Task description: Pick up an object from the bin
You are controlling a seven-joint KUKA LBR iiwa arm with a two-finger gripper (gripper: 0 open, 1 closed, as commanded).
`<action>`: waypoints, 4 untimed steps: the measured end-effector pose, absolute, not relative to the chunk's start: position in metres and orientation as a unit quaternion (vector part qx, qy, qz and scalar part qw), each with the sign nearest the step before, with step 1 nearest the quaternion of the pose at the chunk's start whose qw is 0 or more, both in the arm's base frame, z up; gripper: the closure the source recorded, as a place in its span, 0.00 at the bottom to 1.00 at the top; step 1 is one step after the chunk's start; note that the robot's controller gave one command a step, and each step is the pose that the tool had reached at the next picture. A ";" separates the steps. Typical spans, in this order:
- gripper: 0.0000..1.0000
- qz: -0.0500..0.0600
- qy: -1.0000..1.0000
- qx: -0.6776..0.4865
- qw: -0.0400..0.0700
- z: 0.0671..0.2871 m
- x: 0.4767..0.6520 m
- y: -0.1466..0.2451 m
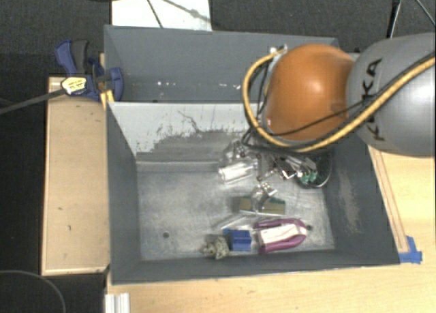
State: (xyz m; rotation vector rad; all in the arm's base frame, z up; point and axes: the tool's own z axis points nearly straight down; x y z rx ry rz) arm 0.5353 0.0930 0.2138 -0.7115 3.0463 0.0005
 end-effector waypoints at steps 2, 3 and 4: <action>0.00 0.000 0.855 -0.519 0.000 0.078 0.493 0.095; 1.00 -0.001 0.856 -0.517 0.000 0.079 0.493 0.094; 1.00 -0.001 0.839 -0.544 0.004 0.189 0.494 0.097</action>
Offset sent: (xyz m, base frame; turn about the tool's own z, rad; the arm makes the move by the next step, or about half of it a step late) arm -0.0442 -0.0148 -0.0725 -0.1033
